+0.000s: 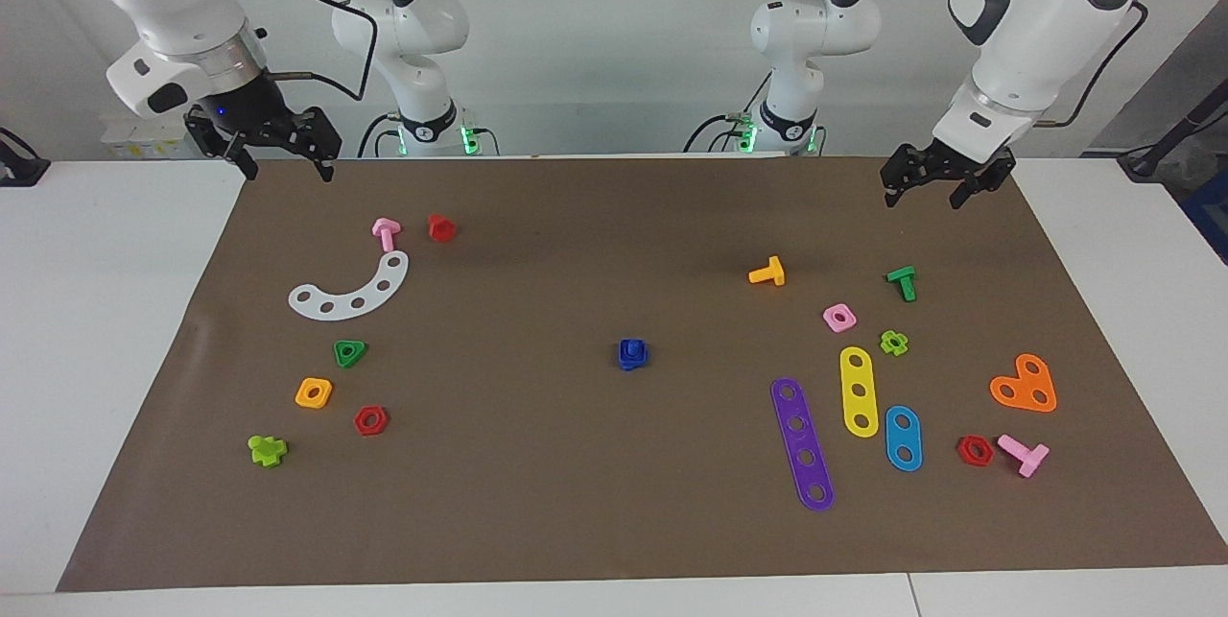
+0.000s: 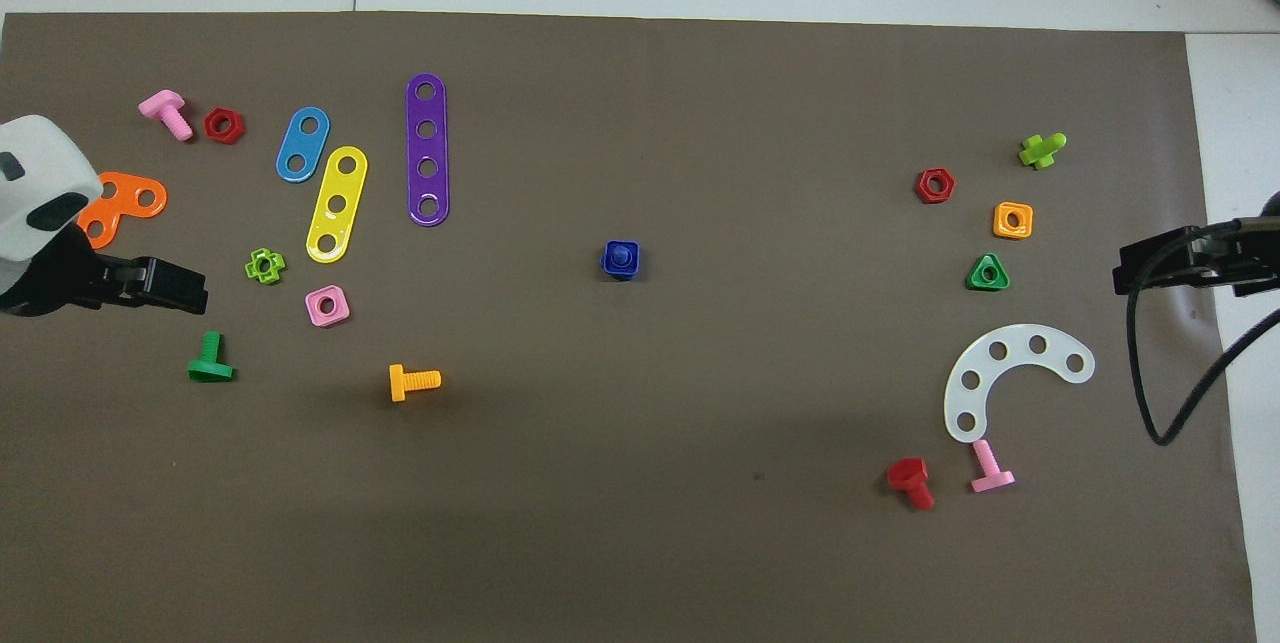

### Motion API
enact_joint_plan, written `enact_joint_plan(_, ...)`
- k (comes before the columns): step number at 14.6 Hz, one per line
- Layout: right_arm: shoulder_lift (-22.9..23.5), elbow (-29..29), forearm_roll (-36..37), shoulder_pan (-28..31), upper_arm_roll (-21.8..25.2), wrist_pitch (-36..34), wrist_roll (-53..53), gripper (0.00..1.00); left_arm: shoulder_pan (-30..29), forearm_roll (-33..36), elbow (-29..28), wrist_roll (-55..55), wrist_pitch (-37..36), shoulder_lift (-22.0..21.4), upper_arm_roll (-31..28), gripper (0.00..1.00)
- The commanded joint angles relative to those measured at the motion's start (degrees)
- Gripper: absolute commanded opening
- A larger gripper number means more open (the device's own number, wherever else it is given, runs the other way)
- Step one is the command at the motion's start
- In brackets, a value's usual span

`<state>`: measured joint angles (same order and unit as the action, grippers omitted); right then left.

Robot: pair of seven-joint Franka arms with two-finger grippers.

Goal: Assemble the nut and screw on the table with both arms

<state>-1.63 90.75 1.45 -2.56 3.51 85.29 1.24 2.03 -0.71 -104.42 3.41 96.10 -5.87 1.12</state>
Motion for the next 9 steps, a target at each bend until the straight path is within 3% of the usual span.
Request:
enact_joint_plan(1, -0.65, 0.40, -0.83, 0.36, -0.17, -0.65, -0.27, 1.00, 0.70, 1.50, -0.43, -0.95, -0.56, -1.51, -0.50, 1.00)
enact_joint_plan(9, -0.65, 0.40, -0.83, 0.36, -0.17, -0.65, -0.18, 1.00, 0.00, 1.50, 1.24, -0.69, 0.32, -0.89, -0.68, 1.00)
